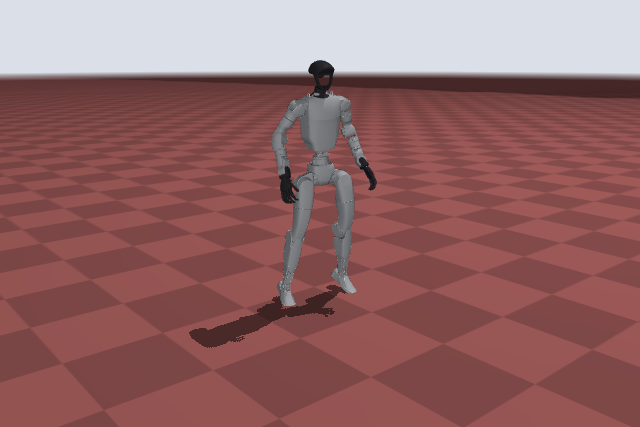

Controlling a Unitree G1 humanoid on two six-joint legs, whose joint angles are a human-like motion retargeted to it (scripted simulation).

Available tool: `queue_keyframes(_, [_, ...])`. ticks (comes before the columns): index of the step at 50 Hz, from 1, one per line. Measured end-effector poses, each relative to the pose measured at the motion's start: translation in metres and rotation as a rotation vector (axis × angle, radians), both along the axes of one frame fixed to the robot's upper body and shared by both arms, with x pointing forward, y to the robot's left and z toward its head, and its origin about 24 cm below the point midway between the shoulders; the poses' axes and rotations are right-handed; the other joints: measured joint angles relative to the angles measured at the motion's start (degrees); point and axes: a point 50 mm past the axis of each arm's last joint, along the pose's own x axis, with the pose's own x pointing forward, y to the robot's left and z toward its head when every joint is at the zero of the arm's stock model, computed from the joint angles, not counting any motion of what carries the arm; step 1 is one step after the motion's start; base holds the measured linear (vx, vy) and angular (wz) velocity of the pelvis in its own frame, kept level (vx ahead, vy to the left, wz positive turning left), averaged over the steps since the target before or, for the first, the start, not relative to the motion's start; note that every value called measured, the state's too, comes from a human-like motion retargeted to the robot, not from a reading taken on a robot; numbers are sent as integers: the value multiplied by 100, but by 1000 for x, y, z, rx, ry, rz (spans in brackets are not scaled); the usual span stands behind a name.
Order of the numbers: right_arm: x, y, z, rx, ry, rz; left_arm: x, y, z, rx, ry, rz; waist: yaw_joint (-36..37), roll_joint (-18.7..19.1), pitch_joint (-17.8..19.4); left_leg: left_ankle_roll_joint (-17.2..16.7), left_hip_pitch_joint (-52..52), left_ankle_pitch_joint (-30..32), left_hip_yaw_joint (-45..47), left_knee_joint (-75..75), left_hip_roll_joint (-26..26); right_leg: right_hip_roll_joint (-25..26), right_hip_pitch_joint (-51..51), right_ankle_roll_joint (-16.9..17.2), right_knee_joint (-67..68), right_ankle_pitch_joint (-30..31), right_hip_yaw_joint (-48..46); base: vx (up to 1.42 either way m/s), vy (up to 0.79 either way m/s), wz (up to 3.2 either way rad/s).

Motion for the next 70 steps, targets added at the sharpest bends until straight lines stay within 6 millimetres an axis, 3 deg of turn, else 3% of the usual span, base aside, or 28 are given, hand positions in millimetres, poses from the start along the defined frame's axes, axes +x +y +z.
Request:
queue_keyframes(5, [-5,4,-9,-2,46,-40,7,6,-5,65,47,48,159,26,518,359,13,-421,-407,981,-144,-195,294,-454,333,-558,-403,-2,7,-16])
queue_keyframes(8, [-6,10,-13,20,67,-20,17,3,-3,69,16,69,192,116,693,217,95,-411,-528,998,-17,-41,333,-432,513,-525,273,0,7,-16])
queue_keyframes(10, [0,13,-14,26,73,13,28,1,1,43,-34,93,160,159,911,244,243,-843,-549,1001,86,67,326,-536,939,-1050,714,-3,7,-15])
queue_keyframes(14, [35,8,-7,-52,-7,-20,71,9,21,61,-183,185,17,-3,1579,1103,-164,-4153,-781,3164,28,-173,-186,-1316,3566,-4949,564,-14,4,21])
queue_keyframes(15, [41,5,-4,-83,-39,-50,78,13,25,91,-207,193,-36,-45,1652,1428,-454,-4705,-849,3840,22,-220,-381,-1686,4178,-5619,495,-15,1,68])
queue_keyframes(16, [45,4,-2,-96,-73,-77,85,16,30,116,-229,196,-86,-58,1601,1578,-786,-4743,-899,4185,37,-221,-619,-1901,4474,-5717,432,-10,-1,74])
queue_keyframes(17, [47,4,1,-101,-106,-101,90,18,33,132,-251,199,-112,-76,1501,1629,-1040,-4650,-928,4312,45,-226,-813,-1996,4585,-5651,365,-3,-2,68])
queue_keyframes(19, [38,8,5,-73,-150,-120,90,15,36,117,-288,193,-42,-148,1060,1258,-1049,-3703,-894,3349,4,-250,-863,-1563,3737,-4621,243,10,-4,36])
queue_keyframes(20, [28,11,7,-49,-160,-114,85,12,35,99,-295,177,24,-196,793,998,-862,-2991,-877,2528,-42,-254,-722,-1205,2974,-3859,208,18,-6,9])
queue_keyframes(23, [-1,17,11,69,-123,-49,58,4,25,76,-224,7,148,-222,59,234,-306,-248,-797,121,-17,-138,-167,-54,411,-599,274,16,-7,2])
queue_keyframes(25, [-11,21,10,102,-90,-10,42,1,20,73,-171,-63,148,-120,-125,-285,-169,368,-535,-428,154,45,-61,302,-240,412,144,5,-11,9])
queue_keyframes(28, [-6,20,2,64,-35,28,28,-4,11,48,-115,-44,1,-59,92,-322,-74,377,-279,-303,-10,19,49,226,-165,310,-102,-10,-1,18])
queue_keyframes(34, [23,14,-9,-43,21,59,29,-3,7,60,-91,26,229,58,948,42,145,-346,-712,448,-170,109,168,-390,498,-332,-224,-13,-2,-32])
queue_keyframes(38, [42,6,-12,-142,74,124,27,-5,7,29,-106,68,131,1,1148,78,152,-432,-850,660,-197,38,195,-394,389,-269,205,-8,-3,0])
queue_keyframes(40, [52,-1,-9,-201,87,125,31,-5,8,-10,-126,142,59,23,1307,179,205,-1070,-796,971,-129,18,237,-605,695,-1119,390,-9,-1,15])
queue_keyframes(42, [67,-11,0,-262,46,89,49,-2,14,-39,-183,247,13,57,1630,538,91,-3113,-735,2043,-45,-19,144,-955,1771,-3358,461,-15,2,28])
queue_keyframes(43, [74,-15,5,-293,8,64,59,1,17,-37,-211,286,1,75,1765,828,-108,-4110,-747,2758,1,-19,-50,-1247,2514,-4436,457,-16,3,34])
queue_keyframes(45, [80,-21,12,-331,-60,24,69,8,21,-4,-232,328,-6,112,1900,1655,-633,-5220,-847,4126,60,27,-591,-2083,4015,-5760,439,-11,1,35])
queue_keyframes(47, [76,-20,14,-318,-120,-30,73,12,24,39,-242,325,-35,88,1652,1796,-1087,-5003,-852,4426,80,-8,-1011,-2088,4368,-5573,293,6,0,38])
queue_keyframes(48, [69,-17,14,-297,-146,-68,71,13,24,58,-246,306,-45,55,1394,1562,-1120,-4602,-813,4032,72,-43,-1014,-1818,3964,-5117,198,19,0,33])
queue_keyframes(50, [46,-10,11,-231,-167,-109,54,13,23,79,-231,216,-32,-6,779,878,-818,-3245,-766,2545,17,-46,-665,-1151,2381,-3522,79,26,0,16])
queue_keyframes(53, [10,-1,6,-136,-112,-45,26,9,17,33,-154,38,8,-45,121,-8,-125,-265,-864,24,-31,3,-137,-288,110,-306,60,22,0,-3])
queue_keyframes(55, [-11,4,1,-110,-57,-19,11,3,14,-14,-116,-13,22,-11,-6,-464,62,484,-758,-613,46,84,-73,182,-274,384,37,11,-1,-4])
queue_keyframes(57, [-23,6,-6,-89,-1,-44,7,-1,12,-30,-97,-23,-2,11,58,-516,89,462,-534,-626,49,153,-54,278,-208,278,-51,0,0,0])
queue_keyframes(60, [-31,7,-18,-62,76,-106,12,1,10,-20,-72,-39,-45,27,362,-348,95,374,-363,-294,-26,215,46,-15,36,56,-176,-5,1,10])
queue_keyframes(64, [-32,7,-27,-77,146,-126,33,-2,9,41,-76,-69,10,20,770,-108,68,24,-477,327,-173,169,256,-368,270,-267,-231,-2,1,3])
queue_keyframes(68, [-27,7,-27,-80,160,-75,56,-8,14,83,-112,-136,176,55,910,-42,115,-148,-711,476,-233,191,379,-335,299,-48,44,1,2,-11])
queue_keyframes(70, [-17,6,-24,-64,134,-66,73,-8,23,78,-167,-132,241,106,1070,116,249,-1093,-791,704,-226,194,480,-537,666,-1130,90,-2,5,-18])
